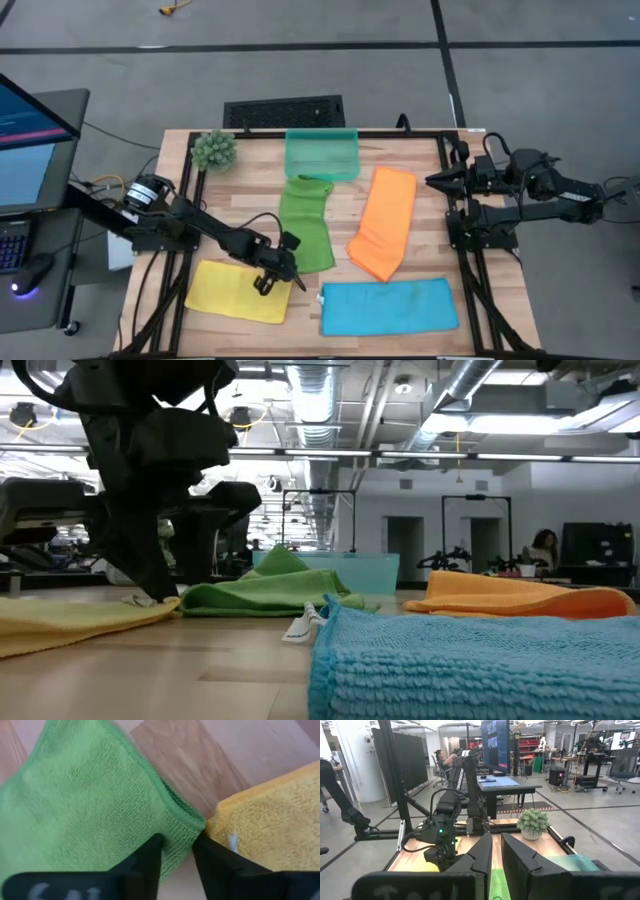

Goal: Roll microfiber towels into tight, uniform cylinder then place into a basket
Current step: Roll the green towel

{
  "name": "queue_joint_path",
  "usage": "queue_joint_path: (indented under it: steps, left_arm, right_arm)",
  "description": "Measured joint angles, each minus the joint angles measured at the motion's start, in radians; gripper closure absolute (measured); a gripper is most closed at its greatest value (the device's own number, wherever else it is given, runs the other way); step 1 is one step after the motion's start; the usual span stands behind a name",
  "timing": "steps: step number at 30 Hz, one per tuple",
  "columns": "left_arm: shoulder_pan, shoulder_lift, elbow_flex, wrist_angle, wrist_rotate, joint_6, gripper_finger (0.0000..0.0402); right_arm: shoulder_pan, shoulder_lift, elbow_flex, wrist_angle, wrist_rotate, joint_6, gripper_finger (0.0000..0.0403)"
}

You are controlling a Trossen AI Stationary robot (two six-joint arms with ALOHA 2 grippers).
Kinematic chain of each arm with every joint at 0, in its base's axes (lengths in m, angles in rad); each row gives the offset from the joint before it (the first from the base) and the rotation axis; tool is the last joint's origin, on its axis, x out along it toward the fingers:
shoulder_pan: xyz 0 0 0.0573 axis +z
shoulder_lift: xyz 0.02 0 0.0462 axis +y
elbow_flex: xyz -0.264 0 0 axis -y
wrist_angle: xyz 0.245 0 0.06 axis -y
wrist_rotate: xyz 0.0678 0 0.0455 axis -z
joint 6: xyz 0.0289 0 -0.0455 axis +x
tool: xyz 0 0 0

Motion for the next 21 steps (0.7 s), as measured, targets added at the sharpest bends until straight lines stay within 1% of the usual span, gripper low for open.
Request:
queue_joint_path:
  steps: [5,8,17,21]
  left_arm:
    - [0.000,0.000,-0.001,0.008,0.024,-0.089,0.0370]
    - [0.002,0.001,-0.001,0.016,0.036,-0.116,0.0395]
    - [0.002,0.002,-0.002,0.034,0.045,-0.145,0.0397]
    - [0.003,0.003,-0.002,0.041,0.062,-0.236,0.0399]
  right_arm:
    - [0.000,0.000,0.000,0.000,0.000,0.000,0.0337]
    - [0.000,0.000,0.000,0.000,0.000,0.000,0.0337]
    - [0.000,0.000,0.000,0.000,0.000,0.000,0.0337]
    - [0.000,0.000,0.000,0.002,0.000,0.000,0.0337]
